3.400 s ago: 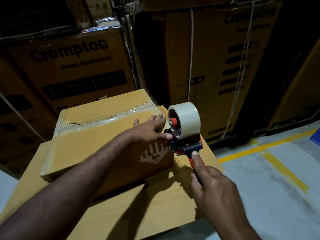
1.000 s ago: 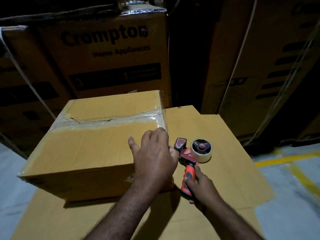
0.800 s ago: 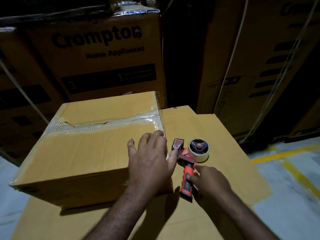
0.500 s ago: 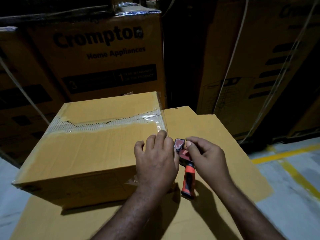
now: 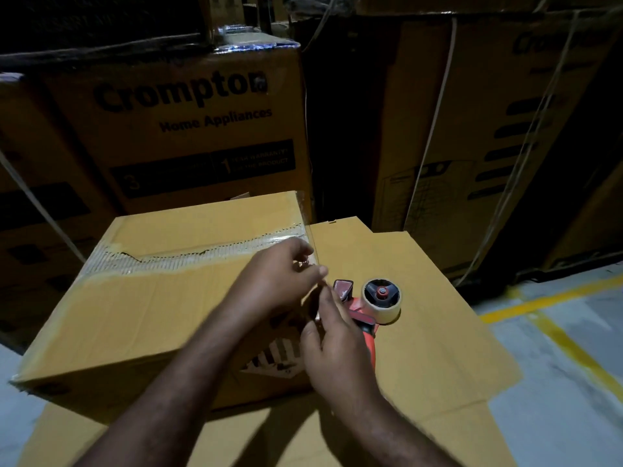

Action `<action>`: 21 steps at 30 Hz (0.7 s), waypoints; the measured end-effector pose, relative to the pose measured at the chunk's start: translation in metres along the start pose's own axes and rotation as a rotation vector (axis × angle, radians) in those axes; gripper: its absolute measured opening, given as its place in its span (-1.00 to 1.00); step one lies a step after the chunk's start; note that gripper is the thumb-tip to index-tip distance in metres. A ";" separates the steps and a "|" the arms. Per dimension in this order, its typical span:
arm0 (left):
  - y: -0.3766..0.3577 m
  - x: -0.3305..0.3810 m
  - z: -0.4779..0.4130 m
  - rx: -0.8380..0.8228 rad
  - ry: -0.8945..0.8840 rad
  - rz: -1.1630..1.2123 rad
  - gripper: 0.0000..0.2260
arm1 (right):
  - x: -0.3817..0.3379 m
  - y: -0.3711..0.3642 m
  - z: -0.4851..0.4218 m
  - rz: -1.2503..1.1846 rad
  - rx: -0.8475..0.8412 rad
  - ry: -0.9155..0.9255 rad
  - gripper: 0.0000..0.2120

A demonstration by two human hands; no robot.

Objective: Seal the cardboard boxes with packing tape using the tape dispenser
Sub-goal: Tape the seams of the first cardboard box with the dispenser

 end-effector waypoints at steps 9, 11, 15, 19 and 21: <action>-0.012 -0.006 -0.086 0.207 0.170 -0.488 -0.40 | -0.006 0.011 -0.001 0.276 -0.053 0.017 -0.40; -0.007 -0.007 -0.102 0.208 0.196 -0.497 -0.35 | -0.007 0.012 -0.002 0.305 -0.084 0.013 -0.40; -0.006 -0.010 -0.128 0.193 0.219 -0.528 -0.27 | -0.011 0.020 -0.008 0.377 -0.154 0.033 -0.38; -0.011 -0.020 -0.154 0.121 0.251 -0.482 -0.20 | -0.018 0.026 -0.014 0.487 -0.232 0.077 -0.37; -0.012 -0.023 -0.164 0.081 0.262 -0.483 -0.21 | -0.022 0.028 -0.017 0.521 -0.264 0.087 -0.36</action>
Point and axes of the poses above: each hand's wrist, its own z-axis away from the middle knuckle, its own y-axis out of the back of the hand, x = y × z, the point moved 5 cm from there along -z, towards the middle knuckle, and after that the axes turned 10 degrees about -z, right-handed, at the moved point
